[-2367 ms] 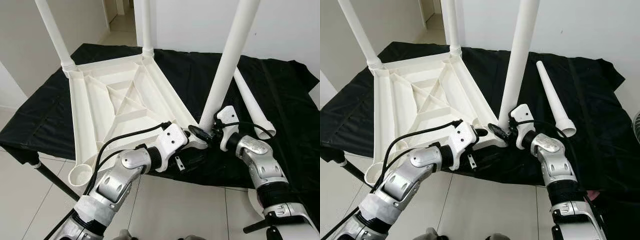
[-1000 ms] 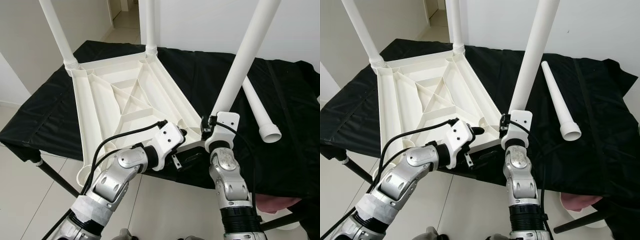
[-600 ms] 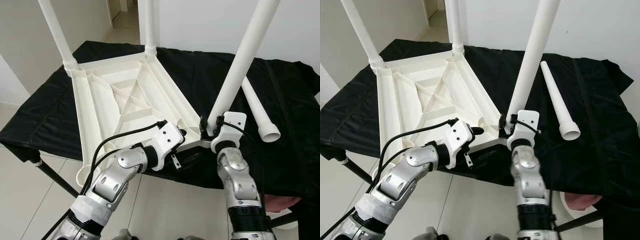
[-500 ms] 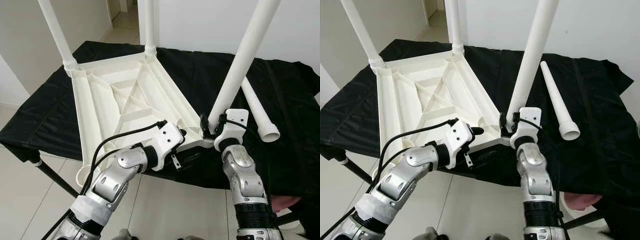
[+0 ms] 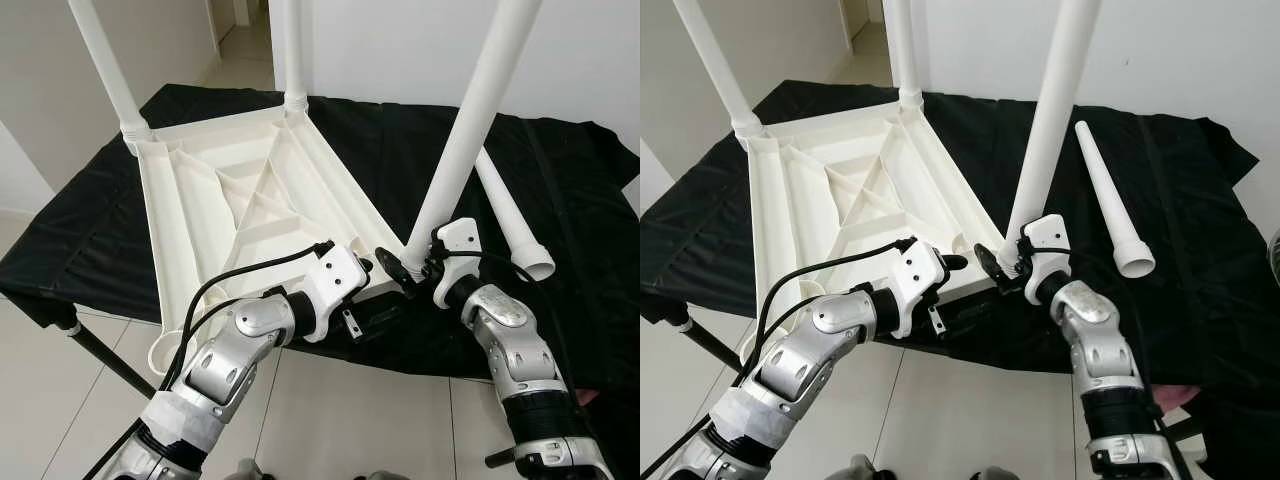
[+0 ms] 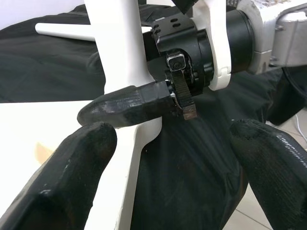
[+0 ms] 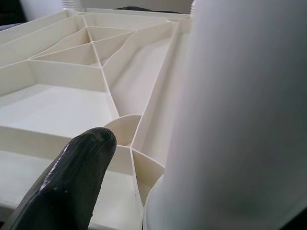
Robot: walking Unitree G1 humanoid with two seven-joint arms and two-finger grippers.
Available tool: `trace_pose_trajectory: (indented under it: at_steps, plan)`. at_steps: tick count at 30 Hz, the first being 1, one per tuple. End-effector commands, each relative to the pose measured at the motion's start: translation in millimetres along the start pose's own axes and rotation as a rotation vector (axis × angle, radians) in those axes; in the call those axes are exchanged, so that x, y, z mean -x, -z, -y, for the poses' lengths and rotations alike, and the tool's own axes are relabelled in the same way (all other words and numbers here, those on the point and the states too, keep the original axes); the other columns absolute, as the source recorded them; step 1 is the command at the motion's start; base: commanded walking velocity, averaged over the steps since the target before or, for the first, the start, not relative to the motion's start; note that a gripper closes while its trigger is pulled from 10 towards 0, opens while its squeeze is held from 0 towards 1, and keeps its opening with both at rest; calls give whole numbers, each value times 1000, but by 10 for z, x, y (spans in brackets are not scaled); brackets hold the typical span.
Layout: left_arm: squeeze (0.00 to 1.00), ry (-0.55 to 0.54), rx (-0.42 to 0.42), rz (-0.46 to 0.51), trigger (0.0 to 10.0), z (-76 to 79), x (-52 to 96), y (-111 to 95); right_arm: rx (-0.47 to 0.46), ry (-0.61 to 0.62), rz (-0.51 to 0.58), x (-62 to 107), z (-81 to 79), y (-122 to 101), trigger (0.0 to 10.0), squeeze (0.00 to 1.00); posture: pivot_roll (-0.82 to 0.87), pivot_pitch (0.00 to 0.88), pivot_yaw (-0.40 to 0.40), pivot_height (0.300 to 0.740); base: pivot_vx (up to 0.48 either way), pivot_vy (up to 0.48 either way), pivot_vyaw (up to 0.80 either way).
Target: Building children table
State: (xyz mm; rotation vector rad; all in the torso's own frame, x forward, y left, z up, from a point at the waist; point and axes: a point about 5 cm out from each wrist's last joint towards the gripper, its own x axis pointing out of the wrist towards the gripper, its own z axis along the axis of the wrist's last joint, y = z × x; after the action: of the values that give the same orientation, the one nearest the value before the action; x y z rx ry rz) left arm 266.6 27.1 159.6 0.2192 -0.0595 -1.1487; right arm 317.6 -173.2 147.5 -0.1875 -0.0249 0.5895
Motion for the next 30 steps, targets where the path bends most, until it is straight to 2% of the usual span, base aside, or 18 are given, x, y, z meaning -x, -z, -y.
trace_pose_trajectory:
  at_steps: [1, 6, 7, 8, 9, 23, 24, 25, 26, 30]
  plan:
    - [0, 14, 10, -3, 10000, 11, 2, 1, 10, -47, 5, -16, -15, 6, 10000, 0, -109, 37, 40, 740, 0, 0, 0]
    - [0, 17, 8, -3, 10000, 17, 1, -2, 41, -128, -23, -22, 72, 29, 9843, 0, -103, 30, 40, 740, 0, 0, 0]
    - [0, 17, 7, -3, 10000, 19, -1, -2, 47, -143, -33, -22, 89, 40, 4235, 0, -102, 27, 40, 740, 0, 0, 0]
    - [0, 18, 7, -2, 10000, 20, -2, -2, 53, -154, -38, -21, 98, 47, 3765, 0, -102, 27, 40, 740, 0, 0, 0]
    - [0, 18, 7, -2, 10000, 23, -2, -3, 52, -161, -44, -17, 105, 56, 0, 0, -102, 27, 40, 740, 0, 0, 0]
    - [0, 24, 8, 2, 10000, 39, -15, -9, 10, -173, -59, 18, 119, 138, 0, 0, -109, 30, 39, 740, 0, 0, 0]
    - [0, 26, 8, 2, 10000, 44, -17, -10, -6, -150, -56, 19, 122, 135, 4118, 0, -110, 32, 38, 740, 0, 0, 0]
    - [0, 26, 8, 2, 10000, 44, -17, -10, -6, -150, -56, 19, 122, 135, 4118, 0, -110, 32, 38, 740, 0, 0, 0]
    - [0, 27, 8, 2, 10000, 49, -18, -10, -14, -125, -50, 15, 122, 132, 10000, 0, -110, 33, 36, 740, 0, 0, 0]
    - [0, 28, 9, 2, 10000, 51, -19, -10, -17, -88, -53, 9, 126, 136, 10000, 0, -110, 35, 35, 740, 0, 0, 0]
